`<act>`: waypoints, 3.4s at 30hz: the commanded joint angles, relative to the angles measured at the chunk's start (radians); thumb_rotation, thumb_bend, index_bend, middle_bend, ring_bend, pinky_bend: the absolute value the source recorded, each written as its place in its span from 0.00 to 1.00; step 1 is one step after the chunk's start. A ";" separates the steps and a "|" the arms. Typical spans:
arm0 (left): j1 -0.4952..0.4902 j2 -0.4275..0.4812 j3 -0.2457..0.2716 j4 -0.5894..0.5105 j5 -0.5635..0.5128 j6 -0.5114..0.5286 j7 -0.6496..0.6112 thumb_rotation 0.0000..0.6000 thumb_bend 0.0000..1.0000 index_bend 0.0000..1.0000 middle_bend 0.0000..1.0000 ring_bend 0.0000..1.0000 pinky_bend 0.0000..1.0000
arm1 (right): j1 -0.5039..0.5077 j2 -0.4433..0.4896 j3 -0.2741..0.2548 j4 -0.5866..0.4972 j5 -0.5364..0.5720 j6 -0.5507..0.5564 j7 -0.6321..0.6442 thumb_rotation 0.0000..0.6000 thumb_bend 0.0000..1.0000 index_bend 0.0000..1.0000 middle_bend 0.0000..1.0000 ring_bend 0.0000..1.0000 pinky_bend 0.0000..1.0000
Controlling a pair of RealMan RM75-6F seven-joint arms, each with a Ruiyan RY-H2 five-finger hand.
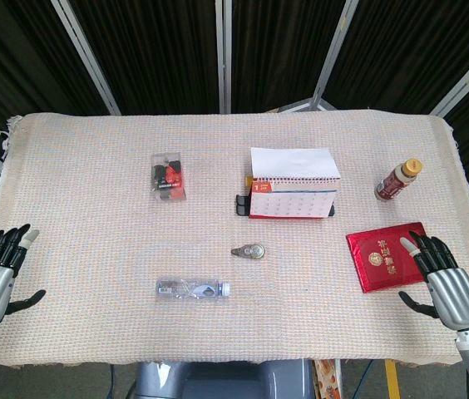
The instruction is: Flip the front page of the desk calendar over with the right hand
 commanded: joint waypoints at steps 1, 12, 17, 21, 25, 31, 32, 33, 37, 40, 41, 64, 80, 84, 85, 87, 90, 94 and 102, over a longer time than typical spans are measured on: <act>0.000 0.002 -0.001 -0.001 -0.001 0.000 -0.003 1.00 0.10 0.00 0.00 0.00 0.00 | -0.001 0.000 0.000 -0.001 -0.002 0.003 -0.001 1.00 0.15 0.00 0.00 0.00 0.00; 0.001 0.007 -0.005 -0.008 0.002 0.010 -0.008 1.00 0.10 0.00 0.00 0.00 0.00 | 0.002 0.009 -0.002 -0.013 -0.009 -0.001 0.023 1.00 0.15 0.00 0.00 0.00 0.00; 0.005 0.011 -0.012 -0.009 -0.006 0.020 -0.022 1.00 0.10 0.00 0.00 0.00 0.00 | 0.026 0.022 0.009 -0.102 -0.016 -0.017 0.056 1.00 0.15 0.00 0.09 0.08 0.14; 0.008 0.015 -0.017 -0.013 -0.007 0.030 -0.034 1.00 0.10 0.00 0.00 0.00 0.00 | 0.074 0.027 0.032 -0.237 0.020 -0.096 0.099 1.00 0.17 0.00 0.57 0.57 0.57; 0.010 0.019 -0.018 -0.021 -0.004 0.036 -0.036 1.00 0.10 0.00 0.00 0.00 0.00 | 0.158 0.058 0.049 -0.430 0.128 -0.295 0.233 1.00 0.19 0.00 0.66 0.66 0.63; 0.015 0.025 -0.013 -0.028 0.017 0.052 -0.044 1.00 0.10 0.00 0.00 0.00 0.00 | 0.303 0.096 0.132 -0.620 0.366 -0.615 0.508 1.00 0.26 0.00 0.69 0.69 0.64; 0.016 0.026 -0.013 -0.029 0.019 0.055 -0.046 1.00 0.10 0.00 0.00 0.00 0.00 | 0.319 0.096 0.147 -0.629 0.397 -0.653 0.553 1.00 0.28 0.00 0.70 0.70 0.64; 0.017 0.027 -0.014 -0.029 0.020 0.059 -0.049 1.00 0.10 0.00 0.00 0.00 0.00 | 0.335 0.094 0.162 -0.632 0.425 -0.687 0.596 1.00 0.30 0.00 0.70 0.70 0.64; 0.020 0.032 -0.016 -0.030 0.026 0.070 -0.061 1.00 0.10 0.00 0.00 0.00 0.00 | 0.392 0.076 0.219 -0.607 0.503 -0.827 0.754 1.00 0.33 0.00 0.70 0.71 0.64; 0.021 0.035 -0.015 -0.032 0.037 0.079 -0.068 1.00 0.10 0.00 0.00 0.00 0.00 | 0.420 0.053 0.252 -0.557 0.540 -0.895 0.822 1.00 0.37 0.00 0.71 0.72 0.64; 0.022 0.036 -0.015 -0.032 0.040 0.082 -0.070 1.00 0.10 0.00 0.00 0.00 0.00 | 0.426 0.045 0.259 -0.540 0.549 -0.909 0.835 1.00 0.39 0.00 0.72 0.73 0.64; 0.014 0.023 -0.013 -0.036 0.063 0.074 -0.038 1.00 0.10 0.00 0.00 0.00 0.00 | 0.404 -0.124 0.401 -0.151 0.615 -1.202 1.035 1.00 0.56 0.00 0.75 0.77 0.64; 0.019 0.028 -0.006 -0.045 0.089 0.090 -0.032 1.00 0.10 0.00 0.00 0.00 0.00 | 0.371 -0.161 0.472 -0.062 0.681 -1.274 0.969 1.00 0.56 0.00 0.74 0.77 0.64; 0.018 0.028 -0.006 -0.047 0.087 0.085 -0.031 1.00 0.10 0.00 0.00 0.00 0.00 | 0.357 -0.167 0.490 -0.068 0.695 -1.290 0.948 1.00 0.55 0.00 0.74 0.77 0.64; 0.018 0.028 -0.005 -0.047 0.089 0.086 -0.032 1.00 0.10 0.00 0.00 0.00 0.00 | 0.354 -0.170 0.493 -0.066 0.698 -1.293 0.941 1.00 0.55 0.00 0.74 0.77 0.64; 0.018 0.029 -0.005 -0.047 0.091 0.089 -0.036 1.00 0.10 0.00 0.00 0.00 0.00 | 0.349 -0.174 0.498 -0.062 0.706 -1.297 0.930 1.00 0.55 0.00 0.74 0.77 0.64; 0.020 0.030 -0.005 -0.047 0.094 0.093 -0.038 1.00 0.10 0.00 0.00 0.00 0.00 | 0.344 -0.178 0.505 -0.057 0.714 -1.302 0.919 1.00 0.55 0.00 0.74 0.77 0.64; 0.020 0.032 -0.005 -0.048 0.097 0.097 -0.042 1.00 0.10 0.00 0.00 0.00 0.00 | 0.339 -0.182 0.520 -0.054 0.724 -1.309 0.896 1.00 0.55 0.00 0.74 0.77 0.64; 0.022 0.038 -0.003 -0.051 0.105 0.103 -0.053 1.00 0.10 0.00 0.00 0.00 0.00 | 0.354 -0.208 0.549 -0.023 0.752 -1.346 0.855 1.00 0.55 0.00 0.74 0.77 0.64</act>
